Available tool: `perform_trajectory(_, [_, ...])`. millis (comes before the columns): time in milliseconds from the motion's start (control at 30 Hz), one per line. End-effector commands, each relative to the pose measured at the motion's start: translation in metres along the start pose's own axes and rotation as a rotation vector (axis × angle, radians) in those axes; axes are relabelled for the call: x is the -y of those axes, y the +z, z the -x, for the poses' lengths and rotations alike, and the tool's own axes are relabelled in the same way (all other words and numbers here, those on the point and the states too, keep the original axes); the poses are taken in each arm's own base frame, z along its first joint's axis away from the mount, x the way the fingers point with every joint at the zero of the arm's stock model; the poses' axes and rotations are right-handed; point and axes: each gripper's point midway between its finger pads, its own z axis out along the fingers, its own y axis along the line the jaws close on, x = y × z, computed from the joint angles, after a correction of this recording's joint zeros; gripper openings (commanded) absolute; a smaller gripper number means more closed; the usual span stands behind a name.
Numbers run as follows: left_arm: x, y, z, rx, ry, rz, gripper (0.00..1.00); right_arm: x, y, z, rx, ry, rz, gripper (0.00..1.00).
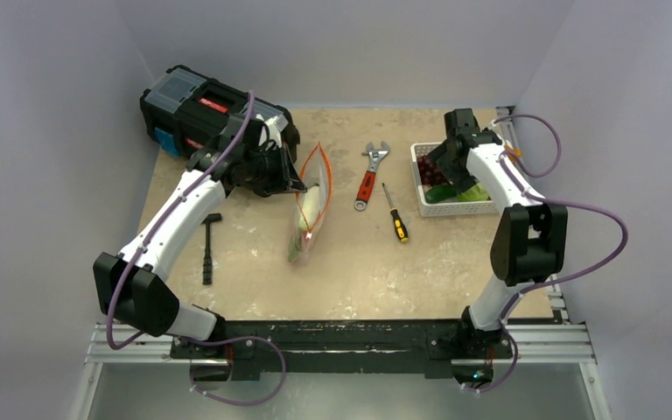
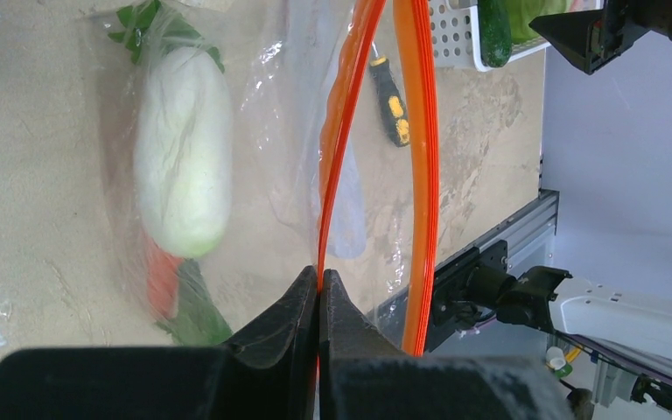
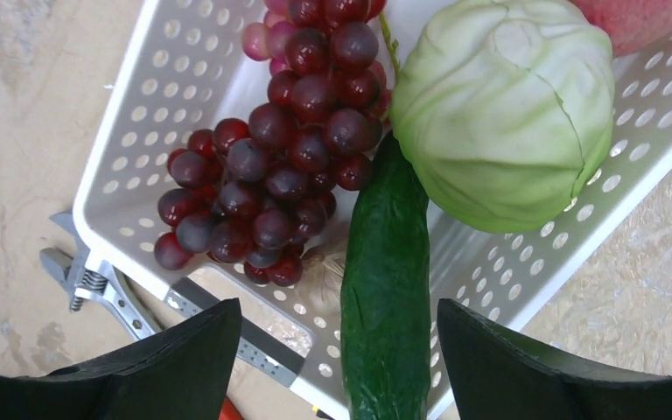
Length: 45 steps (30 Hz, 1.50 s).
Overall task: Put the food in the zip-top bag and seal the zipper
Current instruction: Pick up the fake vegetable from the bin.
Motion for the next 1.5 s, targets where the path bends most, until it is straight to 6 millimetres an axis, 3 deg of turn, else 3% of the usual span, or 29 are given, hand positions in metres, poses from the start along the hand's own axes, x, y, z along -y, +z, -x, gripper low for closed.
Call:
perform_trajectory(0, [0.009, 0.0, 0.003, 0.011, 0.009, -0.04, 0.0, -0.001, -0.001, -0.007, -0.046, 0.051, -0.02, 0.8])
perform_trajectory(200, [0.009, 0.0, 0.003, 0.01, 0.009, -0.041, 0.0, 0.01, 0.018, -0.03, -0.142, 0.044, -0.12, 0.73])
perform_trajectory(367, [0.009, 0.0, 0.003, 0.011, 0.009, -0.042, 0.0, 0.016, 0.029, -0.039, -0.162, 0.046, -0.163, 0.69])
perform_trajectory(500, [0.008, 0.001, 0.003, 0.008, 0.008, -0.04, 0.0, 0.017, 0.025, -0.031, -0.127, 0.069, -0.157, 0.54])
perform_trajectory(633, [0.009, 0.001, 0.003, 0.006, 0.005, -0.045, 0.0, 0.013, 0.006, -0.016, -0.089, 0.089, -0.131, 0.5])
perform_trajectory(767, [0.009, 0.001, 0.003, 0.003, 0.005, -0.046, 0.0, 0.007, -0.024, 0.0, -0.055, 0.131, -0.076, 0.33])
perform_trajectory(967, [0.008, 0.002, 0.003, 0.005, 0.006, -0.04, 0.0, -0.012, -0.065, 0.018, -0.008, 0.177, 0.123, 0.0])
perform_trajectory(1133, [0.008, 0.002, 0.003, 0.007, 0.007, -0.037, 0.0, -0.045, -0.092, 0.02, 0.026, -0.013, 0.43, 0.0])
perform_trajectory(1200, [0.007, 0.002, 0.003, 0.007, 0.007, -0.037, 0.0, -0.074, -0.118, 0.01, 0.055, -0.185, 0.71, 0.0])
perform_trajectory(1267, [0.008, 0.001, 0.003, 0.008, 0.008, -0.038, 0.0, -0.096, -0.164, -0.009, 0.119, -0.306, 1.103, 0.0])
perform_trajectory(1367, [0.007, 0.002, 0.003, 0.008, 0.006, -0.036, 0.0, -0.097, -0.236, -0.047, 0.148, -0.441, 1.582, 0.0])
perform_trajectory(1467, [0.007, 0.003, 0.003, 0.004, 0.004, -0.035, 0.0, -0.099, -0.273, -0.093, 0.024, -0.594, 1.76, 0.0])
